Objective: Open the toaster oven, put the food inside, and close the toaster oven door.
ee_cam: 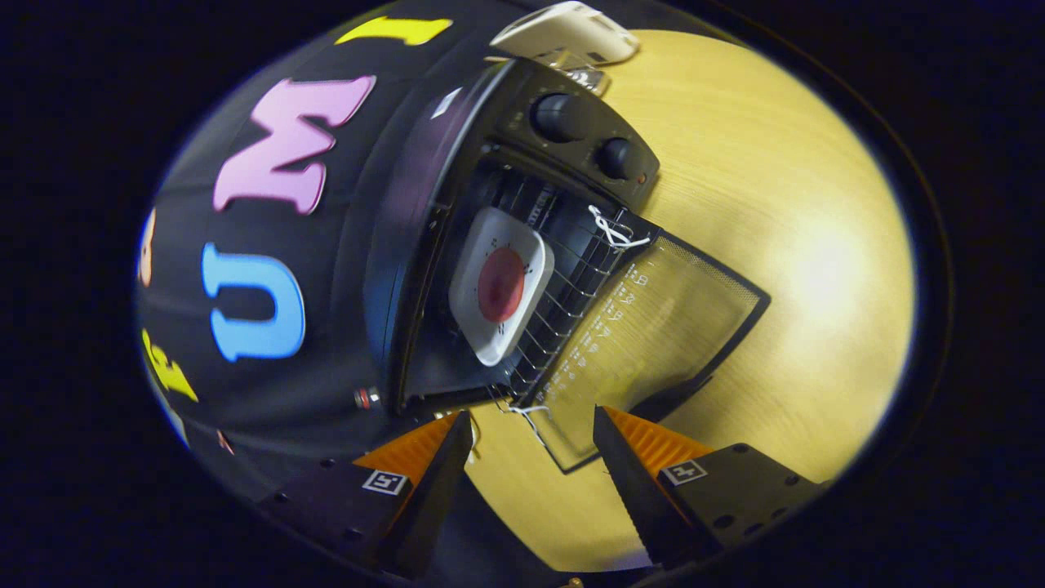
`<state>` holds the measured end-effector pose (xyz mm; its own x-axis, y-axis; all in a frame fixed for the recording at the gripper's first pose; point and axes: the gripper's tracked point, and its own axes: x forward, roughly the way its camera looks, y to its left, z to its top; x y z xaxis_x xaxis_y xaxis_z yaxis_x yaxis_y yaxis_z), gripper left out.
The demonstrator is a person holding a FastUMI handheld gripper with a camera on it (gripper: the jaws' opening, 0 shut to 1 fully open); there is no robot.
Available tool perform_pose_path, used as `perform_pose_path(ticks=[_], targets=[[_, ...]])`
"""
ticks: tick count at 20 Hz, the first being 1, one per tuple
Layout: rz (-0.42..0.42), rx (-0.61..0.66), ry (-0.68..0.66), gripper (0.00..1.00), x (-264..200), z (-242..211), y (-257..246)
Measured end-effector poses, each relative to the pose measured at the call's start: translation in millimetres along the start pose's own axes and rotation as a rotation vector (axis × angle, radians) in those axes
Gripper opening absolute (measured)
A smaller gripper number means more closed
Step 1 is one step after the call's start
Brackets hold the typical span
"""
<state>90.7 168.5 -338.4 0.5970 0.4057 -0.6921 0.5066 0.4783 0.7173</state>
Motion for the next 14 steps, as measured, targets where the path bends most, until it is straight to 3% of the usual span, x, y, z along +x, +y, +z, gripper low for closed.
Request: perform_pose_path(ticks=[3,9,11,14], targets=[[-0.015,-0.238,0.033,0.98,-20,-25,-14],[-0.188,-0.782,0.018,0.99,-25,-42,-63],[-0.224,-0.882,0.022,0.99,-15,-46,-68],[-0.296,-0.936,0.074,0.99,3,-56,-88]])
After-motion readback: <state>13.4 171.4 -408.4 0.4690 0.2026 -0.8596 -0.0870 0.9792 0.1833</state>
